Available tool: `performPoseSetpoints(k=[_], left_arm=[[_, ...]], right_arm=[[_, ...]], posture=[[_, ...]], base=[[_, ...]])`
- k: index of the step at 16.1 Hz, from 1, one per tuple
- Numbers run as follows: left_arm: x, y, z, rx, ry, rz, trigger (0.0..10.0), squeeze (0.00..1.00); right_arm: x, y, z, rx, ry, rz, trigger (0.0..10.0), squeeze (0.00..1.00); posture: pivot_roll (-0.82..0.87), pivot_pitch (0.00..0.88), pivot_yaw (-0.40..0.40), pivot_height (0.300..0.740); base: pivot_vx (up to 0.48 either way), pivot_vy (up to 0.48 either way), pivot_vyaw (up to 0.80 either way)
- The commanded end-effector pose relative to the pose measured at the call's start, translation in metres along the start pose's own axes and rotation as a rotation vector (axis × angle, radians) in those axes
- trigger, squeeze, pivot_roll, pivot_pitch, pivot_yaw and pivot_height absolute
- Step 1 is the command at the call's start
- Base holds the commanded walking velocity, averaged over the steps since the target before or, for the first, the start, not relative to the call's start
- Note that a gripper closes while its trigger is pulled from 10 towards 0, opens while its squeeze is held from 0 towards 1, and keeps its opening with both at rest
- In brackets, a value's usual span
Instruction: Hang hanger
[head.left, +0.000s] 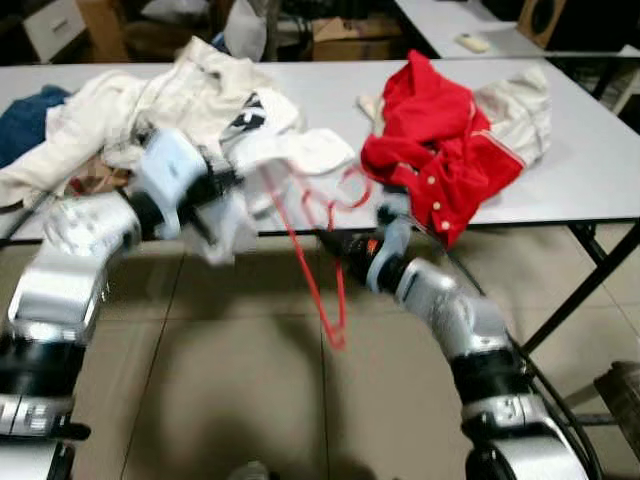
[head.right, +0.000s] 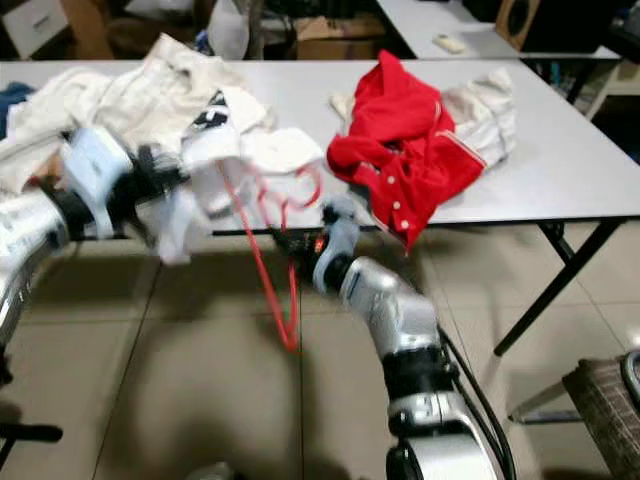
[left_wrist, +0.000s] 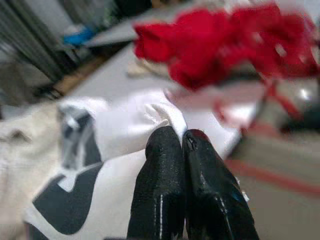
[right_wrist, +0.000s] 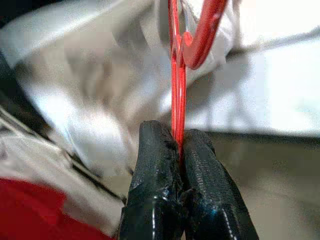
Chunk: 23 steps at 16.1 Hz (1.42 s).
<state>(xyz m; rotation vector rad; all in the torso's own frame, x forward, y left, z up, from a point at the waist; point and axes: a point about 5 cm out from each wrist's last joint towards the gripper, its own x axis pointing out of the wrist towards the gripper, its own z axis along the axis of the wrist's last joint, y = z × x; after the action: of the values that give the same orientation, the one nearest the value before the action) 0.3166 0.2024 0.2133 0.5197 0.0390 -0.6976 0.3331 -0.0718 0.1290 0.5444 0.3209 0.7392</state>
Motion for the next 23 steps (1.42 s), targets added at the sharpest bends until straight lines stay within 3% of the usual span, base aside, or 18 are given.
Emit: performPoseSetpoints(k=[1,2,3,4,6,9,14,17,18,21,23], left_arm=[[0.000,-0.005,-0.005,0.051,0.057,-0.025,0.0,0.00],[0.000,-0.008,-0.009,0.059,0.083,-0.021,0.0,0.00],[0.000,-0.009,-0.010,0.058,0.084,-0.021,0.0,0.00],[0.001,-0.016,-0.008,0.031,0.067,-0.041,0.0,0.00],[0.004,-0.033,-0.007,-0.005,0.043,-0.092,0.0,0.00],[0.004,-0.044,-0.011,-0.031,0.042,-0.130,0.2,0.00],[0.000,-0.056,-0.005,-0.137,0.019,-0.210,0.0,0.00],[0.001,-0.081,0.015,-0.299,-0.075,-0.376,0.4,0.00],[0.004,-0.088,0.023,-0.352,-0.118,-0.396,0.6,0.00],[0.015,-0.091,0.039,-0.481,-0.235,-0.346,0.0,0.00],[0.026,-0.074,0.046,-0.529,-0.284,-0.165,0.0,0.00]], right_arm=[[0.001,-0.001,0.008,0.094,-0.051,-0.009,10.0,0.00],[0.003,-0.004,0.007,0.190,-0.073,-0.021,10.0,0.00],[0.003,-0.004,0.007,0.211,-0.078,-0.021,10.0,0.00],[0.006,-0.003,0.005,0.293,-0.087,-0.011,10.0,0.00],[0.021,0.003,-0.001,0.516,-0.109,0.001,10.0,0.00],[0.037,0.016,0.004,0.680,-0.170,0.040,10.0,0.00],[0.060,0.036,0.014,0.767,-0.246,0.075,10.0,0.00],[0.073,0.052,0.013,0.728,-0.236,0.103,10.0,0.00],[0.076,0.058,0.010,0.654,-0.205,0.110,10.0,0.00],[0.080,0.067,0.007,0.651,-0.209,0.161,10.0,0.00],[0.078,0.066,0.008,0.600,-0.204,0.141,10.0,0.00]], posture=[[0.04,0.000,0.010,0.740],[0.05,0.004,0.002,0.740],[0.05,0.004,0.002,0.740],[0.06,0.007,-0.001,0.740],[0.09,0.037,-0.003,0.740],[0.12,0.057,0.009,0.740],[0.16,0.069,0.019,0.740],[0.18,0.075,0.020,0.740],[0.18,0.075,0.020,0.740],[0.18,0.069,0.020,0.740],[0.17,0.061,0.021,0.740]], base=[[0.000,0.000,0.00],[0.000,0.000,0.00],[0.000,0.000,0.00],[0.000,0.000,0.00],[0.000,0.000,0.00],[0.000,0.000,0.00],[0.000,0.000,0.00],[0.000,0.000,0.00],[0.000,0.000,0.00],[0.000,0.000,0.00],[0.000,0.000,0.00]])
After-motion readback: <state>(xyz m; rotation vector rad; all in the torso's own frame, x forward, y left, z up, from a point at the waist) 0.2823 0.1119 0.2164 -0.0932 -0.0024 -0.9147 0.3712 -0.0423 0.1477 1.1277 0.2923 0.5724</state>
